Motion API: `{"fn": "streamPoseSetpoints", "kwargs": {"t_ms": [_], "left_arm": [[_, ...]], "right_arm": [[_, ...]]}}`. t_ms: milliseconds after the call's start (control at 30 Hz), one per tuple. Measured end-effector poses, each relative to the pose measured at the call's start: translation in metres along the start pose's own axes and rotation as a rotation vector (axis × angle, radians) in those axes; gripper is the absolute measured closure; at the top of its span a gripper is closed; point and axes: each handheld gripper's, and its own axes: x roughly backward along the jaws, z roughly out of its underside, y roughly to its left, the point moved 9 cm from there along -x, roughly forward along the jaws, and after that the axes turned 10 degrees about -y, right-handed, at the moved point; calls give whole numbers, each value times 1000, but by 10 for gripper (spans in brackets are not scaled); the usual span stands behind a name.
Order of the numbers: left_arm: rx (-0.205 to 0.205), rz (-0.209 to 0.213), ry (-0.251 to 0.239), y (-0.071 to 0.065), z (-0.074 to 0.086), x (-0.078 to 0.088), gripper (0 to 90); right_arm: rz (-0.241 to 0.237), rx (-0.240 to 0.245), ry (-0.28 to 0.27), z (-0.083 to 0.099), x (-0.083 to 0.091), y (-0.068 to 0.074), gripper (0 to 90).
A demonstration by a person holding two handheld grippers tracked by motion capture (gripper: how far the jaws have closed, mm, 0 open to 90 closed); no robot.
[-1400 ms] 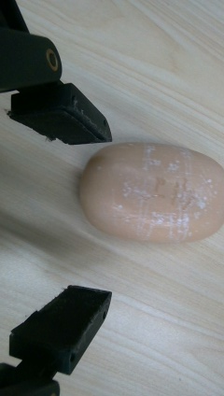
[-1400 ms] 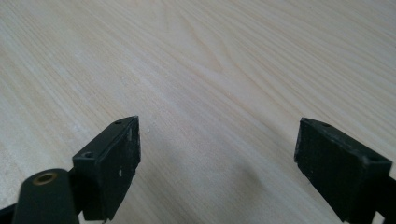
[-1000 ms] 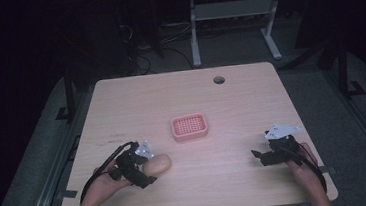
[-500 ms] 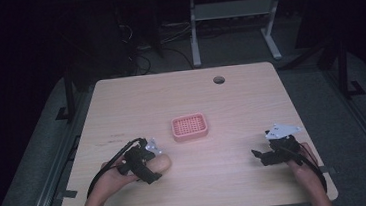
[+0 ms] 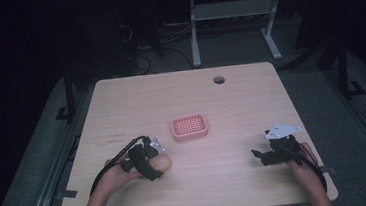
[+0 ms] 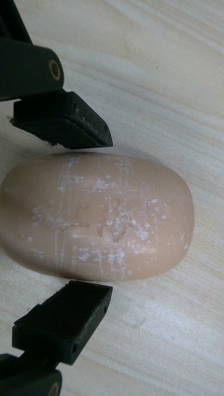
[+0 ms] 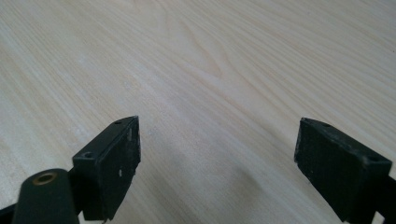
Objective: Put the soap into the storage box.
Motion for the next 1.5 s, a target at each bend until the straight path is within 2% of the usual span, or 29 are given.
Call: {"fn": "streamPoseSetpoints", "kwargs": {"t_ms": [133, 433, 633, 700, 1067, 1500], "left_arm": [[-7, 2, 14, 0, -1, -2, 270], [15, 27, 9, 2, -3, -3, 316], [-5, 23, 20, 1, -4, -3, 321], [7, 26, 9, 0, -5, -2, 321], [-6, 26, -11, 2, -17, 6, 321], [-11, 26, -20, 12, -26, 16, 321]], "right_arm": [[0, 2, -2, 0, 0, 0, 139], [-3, -1, -9, -1, 0, -1, 139], [-3, -12, -16, -2, 1, -1, 139], [-3, -15, -19, -2, 1, -1, 139], [-2, -19, -29, -4, 1, 0, 139], [-4, -21, -37, -5, 1, 0, 139]]}}
